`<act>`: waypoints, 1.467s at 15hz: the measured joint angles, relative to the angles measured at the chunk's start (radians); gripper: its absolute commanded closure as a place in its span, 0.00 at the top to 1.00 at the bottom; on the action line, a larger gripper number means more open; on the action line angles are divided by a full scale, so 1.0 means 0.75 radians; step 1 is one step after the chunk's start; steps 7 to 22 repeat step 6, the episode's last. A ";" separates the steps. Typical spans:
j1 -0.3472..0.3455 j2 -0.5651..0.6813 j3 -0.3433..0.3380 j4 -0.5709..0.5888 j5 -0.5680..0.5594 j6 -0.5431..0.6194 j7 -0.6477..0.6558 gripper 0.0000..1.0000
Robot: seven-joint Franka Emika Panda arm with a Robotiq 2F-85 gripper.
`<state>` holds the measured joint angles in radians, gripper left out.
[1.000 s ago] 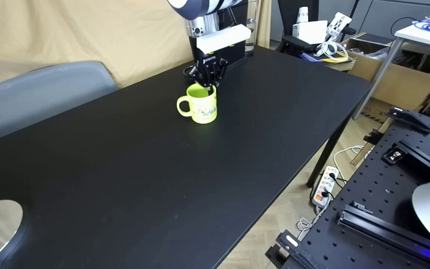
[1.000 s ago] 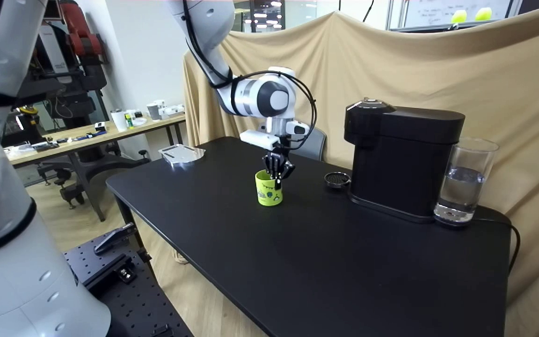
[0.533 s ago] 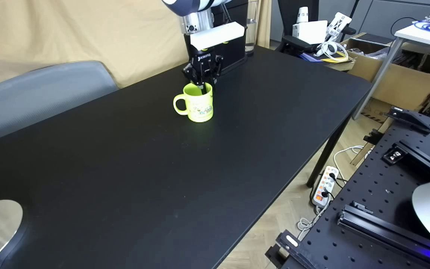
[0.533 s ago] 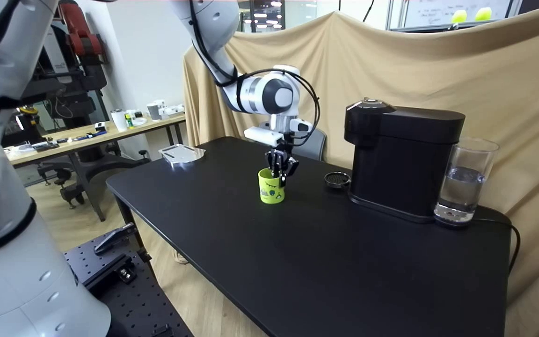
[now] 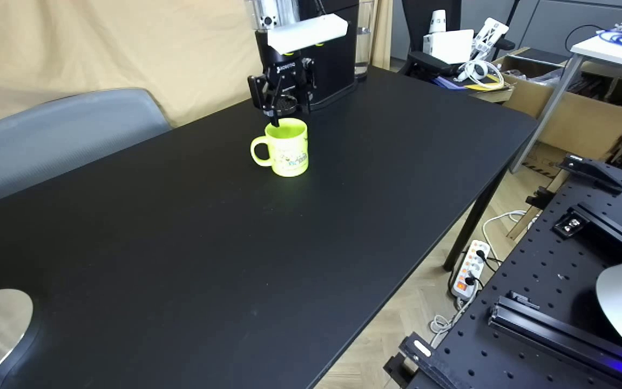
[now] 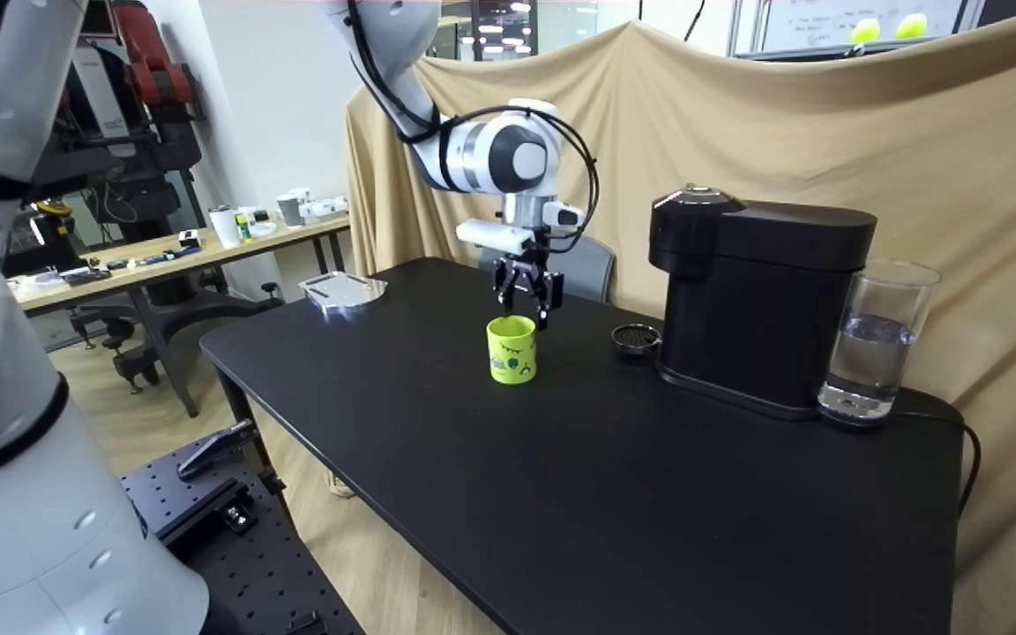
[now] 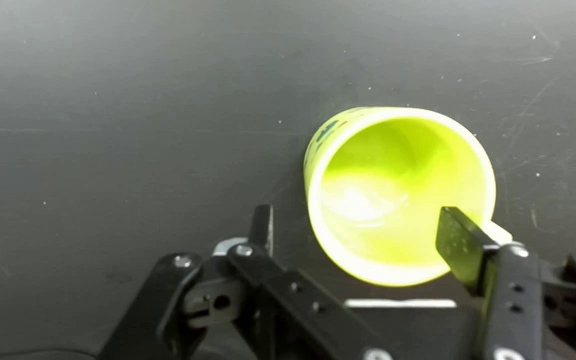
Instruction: Move the cup away from you
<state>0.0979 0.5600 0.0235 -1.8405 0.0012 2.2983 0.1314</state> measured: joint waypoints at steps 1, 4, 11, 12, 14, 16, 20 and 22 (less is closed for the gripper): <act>0.001 -0.024 0.004 -0.006 -0.001 -0.003 -0.004 1.00; 0.009 -0.101 0.010 -0.026 -0.003 -0.072 -0.004 1.00; 0.014 -0.152 0.013 -0.042 -0.003 -0.150 -0.007 0.99; 0.014 -0.152 0.013 -0.042 -0.003 -0.150 -0.007 0.99; 0.014 -0.152 0.013 -0.042 -0.003 -0.150 -0.007 0.99; 0.014 -0.152 0.013 -0.042 -0.003 -0.150 -0.007 0.99; 0.014 -0.152 0.013 -0.042 -0.003 -0.150 -0.007 0.99; 0.014 -0.152 0.013 -0.042 -0.003 -0.150 -0.007 0.99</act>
